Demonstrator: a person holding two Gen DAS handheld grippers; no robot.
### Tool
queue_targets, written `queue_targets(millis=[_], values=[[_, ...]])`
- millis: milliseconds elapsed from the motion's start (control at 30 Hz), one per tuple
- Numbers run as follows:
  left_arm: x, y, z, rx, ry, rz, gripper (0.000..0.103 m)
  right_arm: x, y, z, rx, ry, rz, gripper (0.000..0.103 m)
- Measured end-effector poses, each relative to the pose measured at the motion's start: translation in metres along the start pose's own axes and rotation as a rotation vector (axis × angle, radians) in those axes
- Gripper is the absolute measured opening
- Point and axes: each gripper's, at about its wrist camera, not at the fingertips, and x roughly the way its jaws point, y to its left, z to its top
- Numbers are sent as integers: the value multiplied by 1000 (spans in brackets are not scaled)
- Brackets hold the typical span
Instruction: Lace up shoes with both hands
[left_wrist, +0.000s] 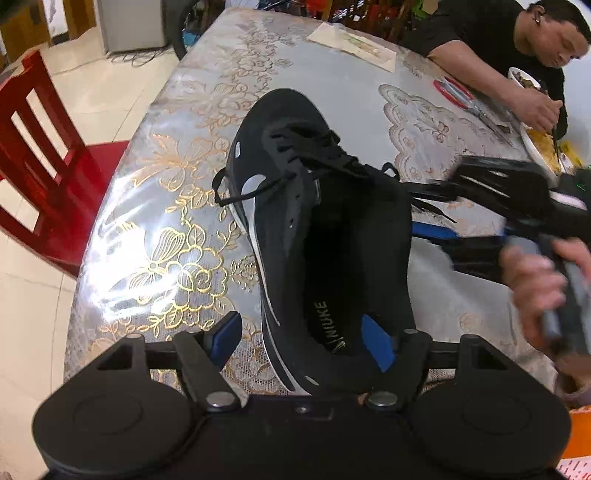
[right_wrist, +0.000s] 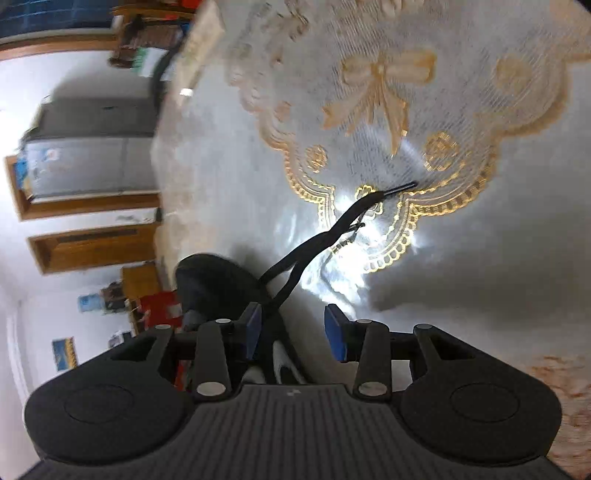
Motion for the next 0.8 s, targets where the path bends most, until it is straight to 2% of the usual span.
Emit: queue_targets(millis=[67, 133, 167, 200, 233, 333, 400, 467, 567, 633, 700, 800], values=[[-2, -1, 0, 19, -12, -8, 69, 12, 3, 2, 22, -42, -21, 39], [-6, 0, 1, 24, -28, -21, 70, 11, 9, 1, -12, -135, -9, 40], [-8, 1, 1, 23, -38, -27, 70, 10, 15, 0, -66, -177, -20, 33], [-10, 2, 2, 21, -48, -31, 70, 8, 21, 0, -121, -219, -32, 22], [-12, 4, 2, 17, -60, -34, 70, 7, 27, 0, -179, -256, -42, 4], [-19, 11, 4, 0, -110, -30, 71, -9, 51, -1, -370, -318, -14, 4], [-20, 15, 5, -15, -136, -17, 72, -25, 79, -13, -616, -375, -16, 4], [-18, 20, 7, -26, -149, -6, 72, -36, 114, -36, -963, -402, -30, 4], [-8, 25, 8, -37, -143, 9, 72, -26, 155, -84, -1491, -298, -61, 4], [-1, 29, 8, -40, -139, 21, 72, -9, 167, -106, -1735, -170, -62, 4], [3, 31, 7, -47, -142, 27, 72, 10, 175, -118, -1899, -29, -84, 5], [5, 34, 6, -65, -146, 12, 72, 38, 181, -131, -2058, 79, -182, 10]])
